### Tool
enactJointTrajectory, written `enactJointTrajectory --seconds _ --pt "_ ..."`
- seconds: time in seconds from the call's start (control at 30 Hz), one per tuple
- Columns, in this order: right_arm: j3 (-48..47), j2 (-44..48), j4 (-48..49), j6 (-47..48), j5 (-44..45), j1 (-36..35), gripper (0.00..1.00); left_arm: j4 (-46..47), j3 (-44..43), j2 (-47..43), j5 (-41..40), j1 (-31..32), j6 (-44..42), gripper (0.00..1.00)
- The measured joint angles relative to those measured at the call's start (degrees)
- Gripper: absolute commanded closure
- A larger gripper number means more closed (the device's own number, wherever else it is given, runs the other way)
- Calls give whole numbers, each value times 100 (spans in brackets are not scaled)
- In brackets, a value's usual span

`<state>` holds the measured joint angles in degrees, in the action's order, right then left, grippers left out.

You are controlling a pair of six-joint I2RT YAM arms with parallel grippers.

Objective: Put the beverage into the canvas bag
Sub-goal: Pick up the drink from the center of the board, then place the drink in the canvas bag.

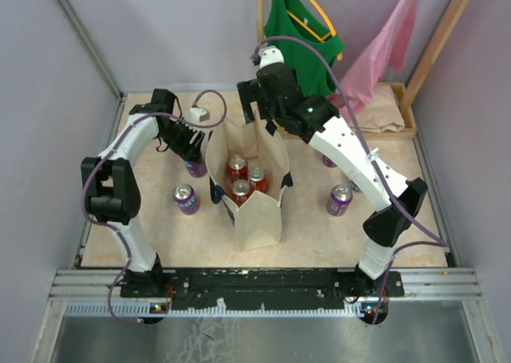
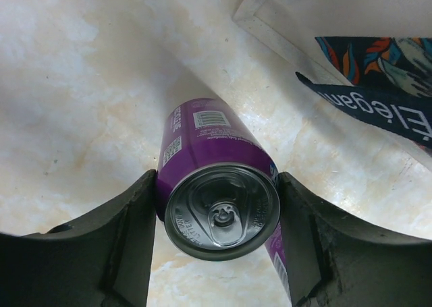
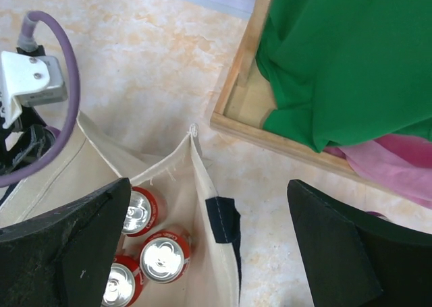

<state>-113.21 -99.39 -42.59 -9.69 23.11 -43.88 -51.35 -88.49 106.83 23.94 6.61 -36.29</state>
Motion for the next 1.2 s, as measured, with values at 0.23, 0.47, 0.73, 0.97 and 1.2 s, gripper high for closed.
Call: enactJointTrajectory --seconds 0.23,0.47,0.73,0.97,1.2 --pt "0 98 -184 -116 42 232 1 -44 -621 -31 269 -208 525 100" --pt "391 282 -916 -476 44 476 1 538 -1244 -597 581 -323 1084 100" --pt "610 413 -1447 -756 -63 479 1 1078 -2743 -671 905 -306 2004 100" --pt "1005 570 -1727 -949 -444 479 2 1401 -3283 -752 1261 -94 2426 100" --pt "1086 590 -1858 -1049 -809 479 7 782 -3285 -848 1556 811 1958 100"
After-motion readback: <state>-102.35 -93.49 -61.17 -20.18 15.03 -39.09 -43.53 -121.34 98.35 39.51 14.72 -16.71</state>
